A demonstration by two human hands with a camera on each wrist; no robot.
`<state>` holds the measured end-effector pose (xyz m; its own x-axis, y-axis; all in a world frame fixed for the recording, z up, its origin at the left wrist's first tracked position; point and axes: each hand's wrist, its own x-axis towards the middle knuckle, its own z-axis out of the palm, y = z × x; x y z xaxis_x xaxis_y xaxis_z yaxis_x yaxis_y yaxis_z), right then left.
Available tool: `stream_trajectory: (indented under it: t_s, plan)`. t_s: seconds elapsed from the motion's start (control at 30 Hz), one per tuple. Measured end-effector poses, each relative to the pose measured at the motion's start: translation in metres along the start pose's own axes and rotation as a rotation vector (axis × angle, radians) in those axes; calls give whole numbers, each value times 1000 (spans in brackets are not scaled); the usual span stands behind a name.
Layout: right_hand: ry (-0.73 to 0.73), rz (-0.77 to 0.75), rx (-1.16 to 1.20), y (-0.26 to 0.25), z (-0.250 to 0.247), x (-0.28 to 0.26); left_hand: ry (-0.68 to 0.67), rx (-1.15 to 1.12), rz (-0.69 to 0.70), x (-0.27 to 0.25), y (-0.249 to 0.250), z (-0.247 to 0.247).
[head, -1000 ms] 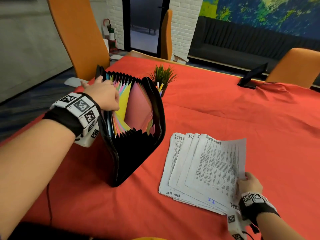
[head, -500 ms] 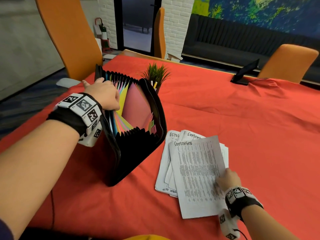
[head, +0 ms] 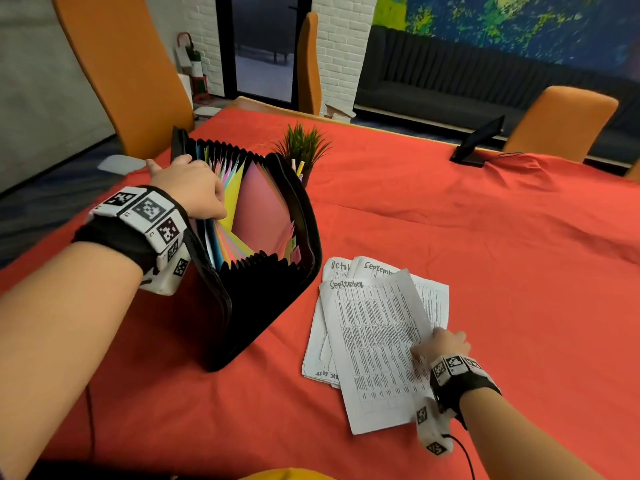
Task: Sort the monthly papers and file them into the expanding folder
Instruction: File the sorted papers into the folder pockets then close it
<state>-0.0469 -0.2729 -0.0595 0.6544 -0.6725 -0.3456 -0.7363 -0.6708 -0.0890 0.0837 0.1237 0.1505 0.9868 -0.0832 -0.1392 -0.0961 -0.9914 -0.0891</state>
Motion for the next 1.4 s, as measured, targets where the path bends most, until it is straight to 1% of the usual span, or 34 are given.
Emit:
stream_trajectory:
  t_s: [0.1,0.2,0.27,0.33,0.43,0.47,0.5,0.57,0.67,0.7,0.8,0.93,1.03,1.1,1.23,1.3,1.4]
  plan:
    - [77,-64,49,0,1,-8,9,-9,0,0,-1,1]
    - [112,-201,141,1,5,-9,18,-18,1,0,-1,1]
    - [134,-273,253,2,6,-11,23,-22,5,-1,-1,1]
    - [143,-256,432,4,3,-15,24,-29,9,-1,-3,2]
    - [70,-42,658,11,-5,-11,34,-43,14,0,-4,2]
    - [48,12,678,15,-6,-6,37,-47,14,-1,-4,2]
    - [23,27,664,19,-4,-1,41,-54,14,-1,-4,2]
    - [-4,-34,637,25,-1,7,49,-62,13,-1,-3,2]
    - [-35,-142,724,24,-2,7,57,-73,15,-1,-4,3]
    - [-24,-177,724,20,-8,6,59,-76,17,-1,-4,3]
    - [68,-325,690,2,-54,-2,73,-77,21,-1,-5,4]
    - [310,-562,823,-36,-153,-17,70,-91,31,0,-6,5]
    - [368,-712,936,-71,-220,-42,68,-101,31,0,-6,6]
    - [376,-800,983,-95,-252,-62,71,-104,37,1,-6,5]
    - [446,-816,862,-147,-280,-83,68,-106,54,2,-7,3]
    - [453,-825,787,-170,-280,-93,56,-99,60,2,-8,3]
    - [440,-888,653,-197,-265,-110,49,-94,61,1,-10,2]
